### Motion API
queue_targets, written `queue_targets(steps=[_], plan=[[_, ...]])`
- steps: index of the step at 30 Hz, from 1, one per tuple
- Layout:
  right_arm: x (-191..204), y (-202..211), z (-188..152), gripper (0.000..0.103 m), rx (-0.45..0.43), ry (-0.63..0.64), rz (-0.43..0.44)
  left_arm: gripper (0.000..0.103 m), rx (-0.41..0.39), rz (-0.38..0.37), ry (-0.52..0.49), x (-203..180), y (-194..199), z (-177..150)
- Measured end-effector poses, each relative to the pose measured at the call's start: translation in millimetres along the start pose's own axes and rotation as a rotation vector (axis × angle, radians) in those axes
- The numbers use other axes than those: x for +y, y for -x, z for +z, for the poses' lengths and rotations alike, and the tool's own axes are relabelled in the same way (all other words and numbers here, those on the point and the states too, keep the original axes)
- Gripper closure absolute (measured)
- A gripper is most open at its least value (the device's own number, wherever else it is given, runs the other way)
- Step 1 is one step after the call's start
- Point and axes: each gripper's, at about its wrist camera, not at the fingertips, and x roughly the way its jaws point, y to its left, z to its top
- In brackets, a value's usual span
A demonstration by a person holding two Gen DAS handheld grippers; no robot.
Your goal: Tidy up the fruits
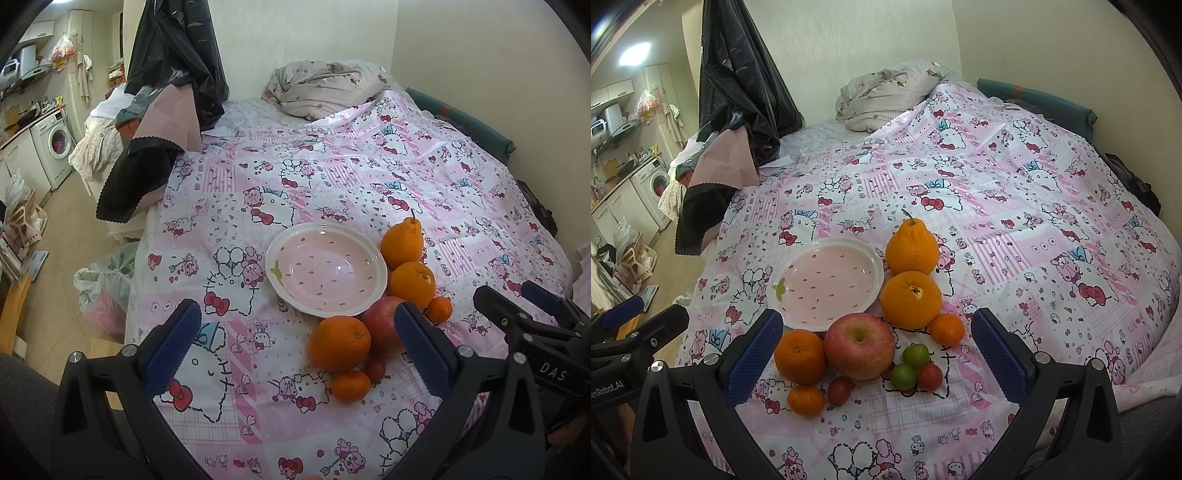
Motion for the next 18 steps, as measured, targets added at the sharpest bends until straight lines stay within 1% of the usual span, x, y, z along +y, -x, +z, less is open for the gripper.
queue_targets(steps=[18], plan=[[-0.9,-2.1,-2.4,0.000,0.005,-0.003,0.001,0.000,0.009,-0.002,-0.002,-1.9,-3.3,-2.2]])
